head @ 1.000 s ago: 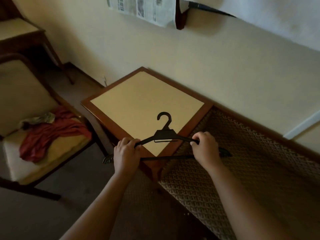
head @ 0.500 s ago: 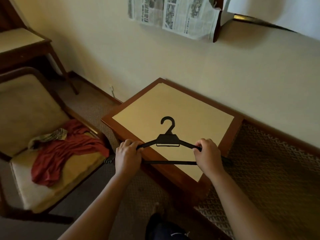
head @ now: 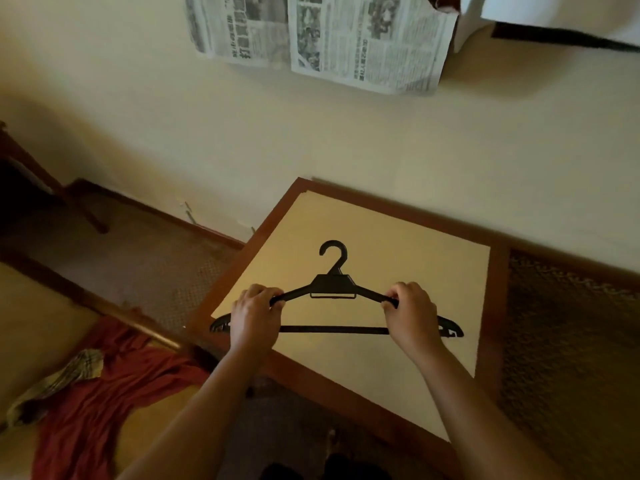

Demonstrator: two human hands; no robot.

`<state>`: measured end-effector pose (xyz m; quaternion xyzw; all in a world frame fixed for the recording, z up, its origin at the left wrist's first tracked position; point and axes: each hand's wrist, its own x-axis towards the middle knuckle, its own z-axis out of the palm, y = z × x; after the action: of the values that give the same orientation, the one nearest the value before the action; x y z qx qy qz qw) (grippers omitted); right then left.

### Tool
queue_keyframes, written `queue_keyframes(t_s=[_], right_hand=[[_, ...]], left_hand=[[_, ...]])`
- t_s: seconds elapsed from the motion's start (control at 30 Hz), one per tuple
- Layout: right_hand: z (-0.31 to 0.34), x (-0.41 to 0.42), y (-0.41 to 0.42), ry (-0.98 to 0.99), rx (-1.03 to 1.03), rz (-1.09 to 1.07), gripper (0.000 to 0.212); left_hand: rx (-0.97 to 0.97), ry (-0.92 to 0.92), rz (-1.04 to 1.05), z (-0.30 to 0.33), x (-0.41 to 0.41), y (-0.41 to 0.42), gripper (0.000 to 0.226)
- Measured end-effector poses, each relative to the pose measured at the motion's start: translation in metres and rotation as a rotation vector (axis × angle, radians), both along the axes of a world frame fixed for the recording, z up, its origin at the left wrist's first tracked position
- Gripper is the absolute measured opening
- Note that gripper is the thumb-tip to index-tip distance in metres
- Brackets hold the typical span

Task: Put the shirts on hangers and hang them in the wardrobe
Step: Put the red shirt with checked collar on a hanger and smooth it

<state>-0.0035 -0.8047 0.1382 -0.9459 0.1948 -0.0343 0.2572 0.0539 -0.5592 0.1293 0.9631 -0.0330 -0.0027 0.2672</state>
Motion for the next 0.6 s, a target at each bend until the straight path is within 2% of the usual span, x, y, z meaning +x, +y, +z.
queue_keyframes(t_s=[0.23, 0.6], right_hand=[[-0.002, 0.038, 0.004, 0.043, -0.050, -0.137, 0.013], [-0.021, 0.078, 0.008, 0.118, -0.077, -0.359, 0.009]], left_hand=[[-0.021, 0.020, -0.144, -0.005, 0.078, -0.013, 0.021], [0.000, 0.045, -0.497, -0.024, 0.176, -0.035, 0.021]])
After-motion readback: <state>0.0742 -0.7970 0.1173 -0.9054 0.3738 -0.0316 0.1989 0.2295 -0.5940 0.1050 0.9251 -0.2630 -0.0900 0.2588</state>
